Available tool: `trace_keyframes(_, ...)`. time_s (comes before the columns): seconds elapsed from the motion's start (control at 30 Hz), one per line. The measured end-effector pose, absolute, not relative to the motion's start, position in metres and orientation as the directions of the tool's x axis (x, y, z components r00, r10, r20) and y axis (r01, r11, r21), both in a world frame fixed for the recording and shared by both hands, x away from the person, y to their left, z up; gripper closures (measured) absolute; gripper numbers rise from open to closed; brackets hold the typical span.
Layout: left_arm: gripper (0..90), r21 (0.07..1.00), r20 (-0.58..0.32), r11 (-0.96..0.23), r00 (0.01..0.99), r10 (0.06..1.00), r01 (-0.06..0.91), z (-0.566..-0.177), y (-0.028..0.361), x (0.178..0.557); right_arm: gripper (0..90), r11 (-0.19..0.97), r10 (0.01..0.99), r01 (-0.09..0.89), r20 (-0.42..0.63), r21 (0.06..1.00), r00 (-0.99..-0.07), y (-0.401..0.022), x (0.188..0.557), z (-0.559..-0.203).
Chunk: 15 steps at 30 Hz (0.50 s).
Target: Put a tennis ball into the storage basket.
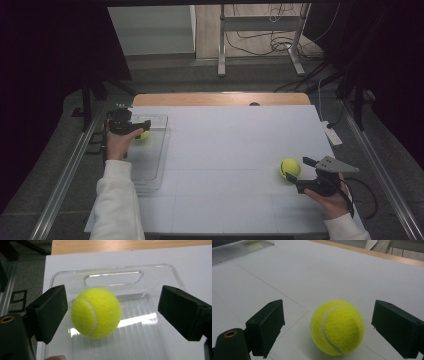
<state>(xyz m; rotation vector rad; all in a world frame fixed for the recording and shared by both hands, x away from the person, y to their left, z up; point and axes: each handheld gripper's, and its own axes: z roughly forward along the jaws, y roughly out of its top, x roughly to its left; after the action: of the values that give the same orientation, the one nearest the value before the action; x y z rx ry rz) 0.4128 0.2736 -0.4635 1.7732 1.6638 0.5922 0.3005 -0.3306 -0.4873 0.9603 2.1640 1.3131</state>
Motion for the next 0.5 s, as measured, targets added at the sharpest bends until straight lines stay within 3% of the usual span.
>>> trace_keyframes(0.37, 12.2, 0.745, -0.148, 0.002, 0.162, 0.976, 0.668, -0.454, 0.268, 0.408, 11.6, 0.309, 0.749, 0.342, -0.006, 0.887, -0.663, -0.331, 0.302, -0.487)
trace_keyframes(0.5, 12.8, 0.763, -0.168, -0.019, 0.227, 0.959, 0.646, -0.451, 0.256, 0.407, 11.6, 0.304, 0.752, 0.341, -0.004, 0.89, -0.66, -0.332, 0.302, -0.487)
